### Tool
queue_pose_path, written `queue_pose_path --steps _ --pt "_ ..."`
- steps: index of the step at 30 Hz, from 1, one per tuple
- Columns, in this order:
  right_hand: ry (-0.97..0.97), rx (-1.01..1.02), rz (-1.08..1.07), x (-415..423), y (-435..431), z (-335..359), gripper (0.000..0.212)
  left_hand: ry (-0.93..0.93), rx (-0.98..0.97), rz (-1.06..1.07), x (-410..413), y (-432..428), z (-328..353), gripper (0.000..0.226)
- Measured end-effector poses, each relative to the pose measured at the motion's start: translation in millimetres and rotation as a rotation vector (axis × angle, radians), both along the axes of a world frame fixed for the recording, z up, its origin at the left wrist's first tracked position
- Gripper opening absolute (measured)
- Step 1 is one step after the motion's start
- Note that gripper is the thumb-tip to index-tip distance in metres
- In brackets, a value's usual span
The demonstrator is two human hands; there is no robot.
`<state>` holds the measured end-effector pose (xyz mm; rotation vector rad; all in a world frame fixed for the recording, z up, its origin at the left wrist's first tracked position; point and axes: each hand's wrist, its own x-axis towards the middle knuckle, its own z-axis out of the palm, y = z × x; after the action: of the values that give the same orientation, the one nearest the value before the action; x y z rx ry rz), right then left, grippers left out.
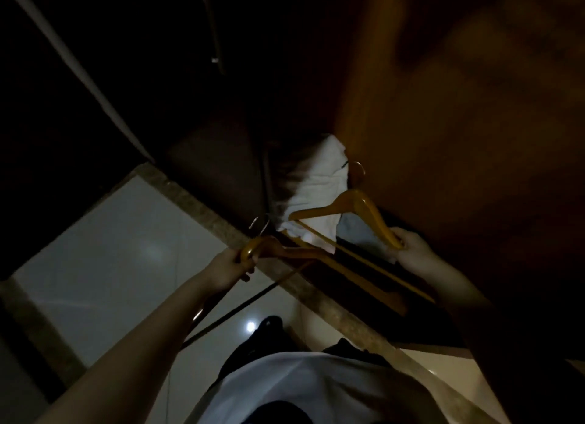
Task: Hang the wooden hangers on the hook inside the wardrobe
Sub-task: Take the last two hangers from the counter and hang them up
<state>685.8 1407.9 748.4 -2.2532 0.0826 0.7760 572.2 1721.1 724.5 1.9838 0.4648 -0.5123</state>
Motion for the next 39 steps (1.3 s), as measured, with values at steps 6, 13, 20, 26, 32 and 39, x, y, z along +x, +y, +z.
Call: queue_pose_path --steps 6,13,20,26,32,39 --pt "-0.318 -0.067 -0.14 10.0 16.8 42.0 0.013 -0.163 -0.029 -0.25 72.1 20.4 39.9 0.014" --pt "-0.539 -0.158 -0.215 7.5 12.6 104.4 0.042 -0.351 -0.135 -0.469 117.4 9.5 102.0 0.007" --pt "-0.805 -0.28 -0.231 7.1 -1.1 187.8 0.04 -0.497 -0.179 -0.608 156.3 -19.1 183.2 0.01" --pt "-1.068 -0.47 -0.204 11.8 -11.5 257.0 0.054 -0.678 -0.251 -0.628 184.5 -43.7 262.0 0.016" --pt "-1.309 -0.584 -0.204 16.6 -19.4 314.1 0.062 -0.945 -0.243 -0.533 203.3 -57.2 337.7 0.019" --pt "-1.448 -0.68 -0.178 32.0 -29.2 377.0 0.056 -1.101 -0.232 -0.543 212.8 -63.1 408.8 0.018"
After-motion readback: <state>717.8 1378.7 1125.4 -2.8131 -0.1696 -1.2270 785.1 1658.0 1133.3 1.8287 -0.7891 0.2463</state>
